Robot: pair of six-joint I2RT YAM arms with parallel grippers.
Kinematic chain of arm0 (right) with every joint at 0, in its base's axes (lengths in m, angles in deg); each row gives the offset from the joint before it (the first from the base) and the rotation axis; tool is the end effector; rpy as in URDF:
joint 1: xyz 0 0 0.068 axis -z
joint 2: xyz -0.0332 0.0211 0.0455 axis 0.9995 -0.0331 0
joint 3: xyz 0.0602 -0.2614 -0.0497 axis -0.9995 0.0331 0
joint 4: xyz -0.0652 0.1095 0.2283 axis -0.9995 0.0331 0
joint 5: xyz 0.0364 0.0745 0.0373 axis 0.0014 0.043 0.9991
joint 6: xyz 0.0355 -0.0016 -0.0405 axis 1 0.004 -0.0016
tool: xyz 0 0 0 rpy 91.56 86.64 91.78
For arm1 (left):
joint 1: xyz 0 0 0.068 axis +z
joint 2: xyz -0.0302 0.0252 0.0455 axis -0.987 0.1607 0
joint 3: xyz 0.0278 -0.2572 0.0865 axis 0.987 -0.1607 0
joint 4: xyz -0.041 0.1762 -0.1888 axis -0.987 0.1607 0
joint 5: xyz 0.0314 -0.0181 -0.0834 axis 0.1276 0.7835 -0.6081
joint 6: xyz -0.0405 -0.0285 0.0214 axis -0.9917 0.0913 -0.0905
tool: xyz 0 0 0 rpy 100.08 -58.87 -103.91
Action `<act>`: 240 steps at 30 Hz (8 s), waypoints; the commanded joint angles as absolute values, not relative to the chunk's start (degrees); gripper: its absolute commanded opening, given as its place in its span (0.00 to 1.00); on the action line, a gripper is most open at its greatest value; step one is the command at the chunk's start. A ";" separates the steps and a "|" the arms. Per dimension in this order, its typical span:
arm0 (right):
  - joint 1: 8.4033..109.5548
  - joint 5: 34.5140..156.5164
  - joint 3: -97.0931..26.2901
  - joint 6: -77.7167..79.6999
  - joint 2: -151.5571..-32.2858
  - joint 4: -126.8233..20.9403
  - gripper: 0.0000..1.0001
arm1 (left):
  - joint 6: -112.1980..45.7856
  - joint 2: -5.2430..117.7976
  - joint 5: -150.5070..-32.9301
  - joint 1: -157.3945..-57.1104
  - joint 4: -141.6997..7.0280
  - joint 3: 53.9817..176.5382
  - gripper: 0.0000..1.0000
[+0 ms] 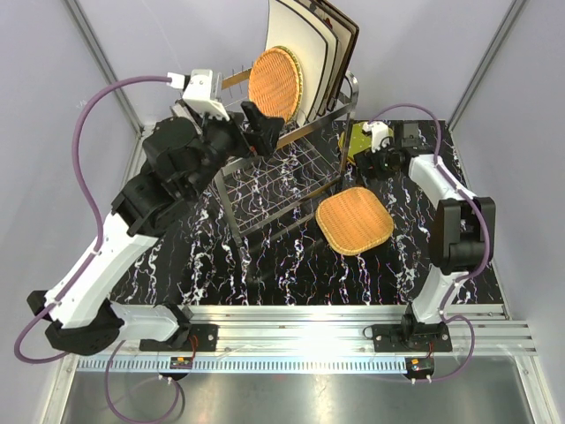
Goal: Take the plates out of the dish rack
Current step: Place the plate on the table, then grab a plate with the right arm, then place the plate on the table
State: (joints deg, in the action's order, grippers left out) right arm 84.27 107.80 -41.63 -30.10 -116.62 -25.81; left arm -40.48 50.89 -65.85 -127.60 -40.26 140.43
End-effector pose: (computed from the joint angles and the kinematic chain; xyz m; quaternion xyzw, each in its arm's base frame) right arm 0.4050 0.0392 0.2388 -0.2811 0.8886 0.1034 0.3474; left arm 0.1637 -0.1589 0.5318 0.0584 0.6907 -0.2977 0.6564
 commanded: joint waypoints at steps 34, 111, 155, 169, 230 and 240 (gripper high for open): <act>84.41 119.43 -38.43 -20.85 -92.32 -21.63 0.98 | -44.48 84.58 -71.85 -118.11 -26.03 175.54 0.63; 65.52 120.33 -82.63 9.12 -105.22 -23.22 0.68 | -38.32 71.75 -59.55 -119.43 -41.94 148.47 0.35; 55.85 91.31 -93.45 -7.04 -121.41 -29.28 0.26 | -42.81 68.51 -64.65 -117.84 -46.07 144.69 0.51; 55.32 91.57 -94.59 -8.54 -120.27 -31.82 0.02 | -39.56 55.24 -62.63 -117.40 -44.05 135.56 0.67; 63.73 110.96 -93.56 2.78 -103.14 -32.09 0.00 | -43.86 28.69 -65.88 -117.49 -47.30 121.14 0.90; 74.12 122.85 -74.58 7.53 -88.20 -32.88 0.00 | -43.51 28.95 -67.37 -117.40 -48.09 120.70 0.93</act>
State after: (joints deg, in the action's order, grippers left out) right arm 72.38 117.09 -78.51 4.48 -93.67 -29.64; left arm -43.19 29.03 -65.70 -117.75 -44.41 121.24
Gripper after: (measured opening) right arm 0.149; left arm 0.923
